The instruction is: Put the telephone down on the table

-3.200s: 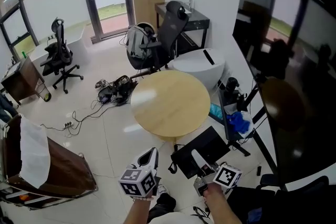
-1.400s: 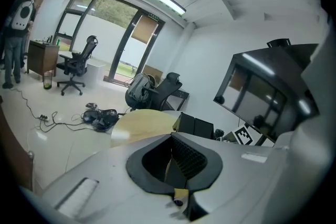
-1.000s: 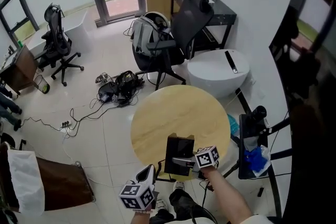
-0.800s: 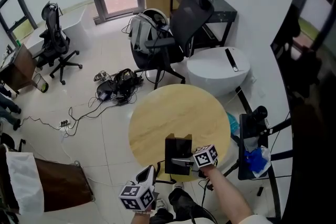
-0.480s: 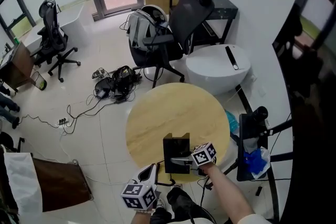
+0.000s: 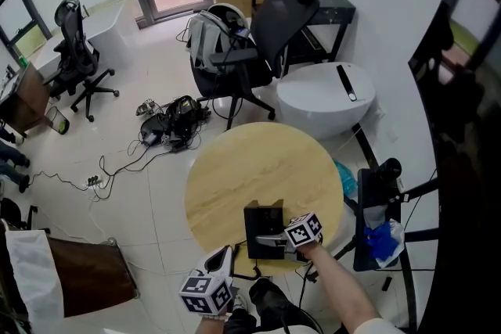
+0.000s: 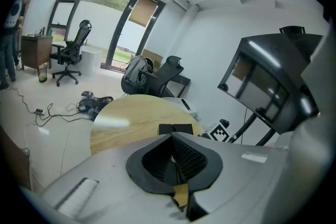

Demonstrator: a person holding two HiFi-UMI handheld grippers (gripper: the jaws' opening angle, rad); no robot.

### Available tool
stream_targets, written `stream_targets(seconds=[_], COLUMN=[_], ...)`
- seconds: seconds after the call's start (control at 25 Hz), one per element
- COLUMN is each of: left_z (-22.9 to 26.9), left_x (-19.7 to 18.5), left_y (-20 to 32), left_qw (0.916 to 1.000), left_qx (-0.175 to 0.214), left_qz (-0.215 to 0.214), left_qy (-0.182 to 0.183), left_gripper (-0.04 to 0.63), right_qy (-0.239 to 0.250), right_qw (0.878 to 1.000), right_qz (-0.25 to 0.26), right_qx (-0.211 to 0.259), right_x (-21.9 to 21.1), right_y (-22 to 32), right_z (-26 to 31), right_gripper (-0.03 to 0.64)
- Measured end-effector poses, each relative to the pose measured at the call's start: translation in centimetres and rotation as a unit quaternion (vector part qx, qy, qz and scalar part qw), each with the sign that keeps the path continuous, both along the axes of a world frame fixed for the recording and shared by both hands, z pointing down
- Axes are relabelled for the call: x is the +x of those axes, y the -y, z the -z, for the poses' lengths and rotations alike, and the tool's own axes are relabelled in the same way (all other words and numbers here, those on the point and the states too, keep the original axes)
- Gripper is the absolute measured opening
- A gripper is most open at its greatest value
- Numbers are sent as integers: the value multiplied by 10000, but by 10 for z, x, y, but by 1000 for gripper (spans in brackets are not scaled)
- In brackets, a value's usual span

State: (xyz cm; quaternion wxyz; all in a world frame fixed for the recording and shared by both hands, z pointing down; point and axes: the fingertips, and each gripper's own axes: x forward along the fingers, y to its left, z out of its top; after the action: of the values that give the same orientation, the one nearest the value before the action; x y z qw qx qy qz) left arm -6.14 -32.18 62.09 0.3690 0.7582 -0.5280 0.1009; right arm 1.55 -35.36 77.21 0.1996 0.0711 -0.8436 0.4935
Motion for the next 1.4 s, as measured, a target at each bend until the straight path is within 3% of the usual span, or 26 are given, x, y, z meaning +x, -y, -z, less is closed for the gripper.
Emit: stream_targets(seconds=[0.36,0.56,0.76,1.04,1.2,1.4], left_z=[-4,-6,-6,-5,-7,-6], left_x=[3,8,11,14,17,20], left_y=[-3,-1,-1,0,-1,-3], left_qw=[10000,10000,9999,9999,9997,9996], left_qx=[-43,-58,-64,-37,-55,-37], left_qz=[8,-6,-55,-118,-182,-243], left_qy=[-31,-42,-72,-111,-118,-118], left_gripper=[-15,-15,-15,-15,-15,-15], right_qy=[-3,-550,-1009,-1355,-1716,-2437], right_qw=[9998,9984,9948,9894,9824,9640], right_qz=[-39,13,-99,-481,-628,-717], right_qx=[-210,-142,66,211,389,787], right_x=[3,16,18,30,39,50], right_y=[1,5,6,9,12,17], right_z=[-8,-21,-20,-27,-31,-30], right_gripper=[186,262,297,367,393,449])
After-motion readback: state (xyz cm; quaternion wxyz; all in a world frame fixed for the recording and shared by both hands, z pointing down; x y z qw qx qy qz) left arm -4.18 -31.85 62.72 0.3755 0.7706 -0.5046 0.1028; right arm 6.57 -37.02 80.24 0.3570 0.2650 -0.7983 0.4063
